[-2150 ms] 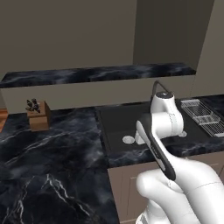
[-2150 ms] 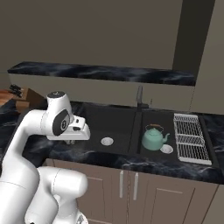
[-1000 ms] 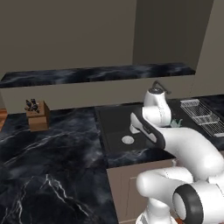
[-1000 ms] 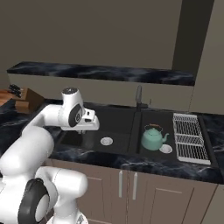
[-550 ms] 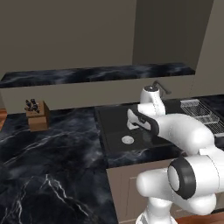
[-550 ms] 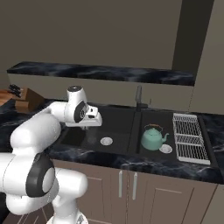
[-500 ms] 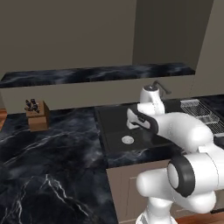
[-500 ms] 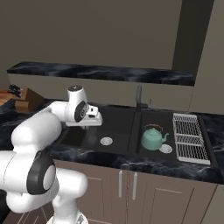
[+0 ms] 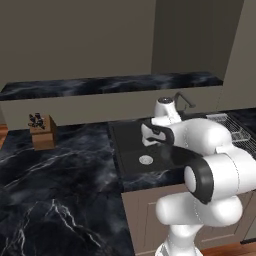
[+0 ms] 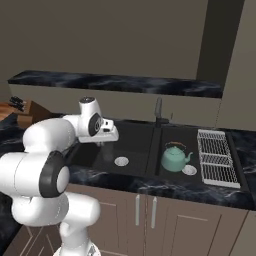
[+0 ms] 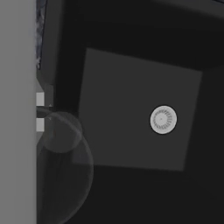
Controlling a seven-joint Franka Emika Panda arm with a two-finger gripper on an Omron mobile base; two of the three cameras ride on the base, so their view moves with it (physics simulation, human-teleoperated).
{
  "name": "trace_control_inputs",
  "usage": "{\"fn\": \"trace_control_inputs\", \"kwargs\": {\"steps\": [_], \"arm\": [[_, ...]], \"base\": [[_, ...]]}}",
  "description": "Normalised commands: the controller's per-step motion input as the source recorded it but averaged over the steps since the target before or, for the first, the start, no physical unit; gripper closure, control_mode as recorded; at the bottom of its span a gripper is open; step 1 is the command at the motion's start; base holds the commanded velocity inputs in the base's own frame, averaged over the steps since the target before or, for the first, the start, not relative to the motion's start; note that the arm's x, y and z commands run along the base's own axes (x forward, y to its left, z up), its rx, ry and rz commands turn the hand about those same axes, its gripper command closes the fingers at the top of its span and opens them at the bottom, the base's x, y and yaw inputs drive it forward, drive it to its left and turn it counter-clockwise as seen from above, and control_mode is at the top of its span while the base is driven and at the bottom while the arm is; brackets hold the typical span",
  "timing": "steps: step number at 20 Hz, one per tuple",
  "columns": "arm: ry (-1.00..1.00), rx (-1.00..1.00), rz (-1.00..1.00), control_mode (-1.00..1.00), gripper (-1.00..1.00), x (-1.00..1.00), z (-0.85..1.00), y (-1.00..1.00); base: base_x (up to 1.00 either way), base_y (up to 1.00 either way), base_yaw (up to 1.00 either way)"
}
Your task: Place the glass cup in the left basin and the kettle in the right basin of the sink.
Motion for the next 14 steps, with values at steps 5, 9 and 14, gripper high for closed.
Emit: {"fn": "trace_control_inputs", "kwargs": {"steps": [5, 9, 14], "arm": [[0.0, -0.01, 0.0, -1.0, 1.0, 0.18, -0.35, 0.0], [0.0, 0.0, 0.0, -1.0, 1.0, 0.24, -0.28, 0.0], [0.0, 0.0, 0.0, -1.0, 1.0, 0.22, -0.11, 0.0]], "base": [[0.0, 0.0, 0.0], [0.0, 0.0, 0.0], [0.0, 0.0, 0.0]]}}
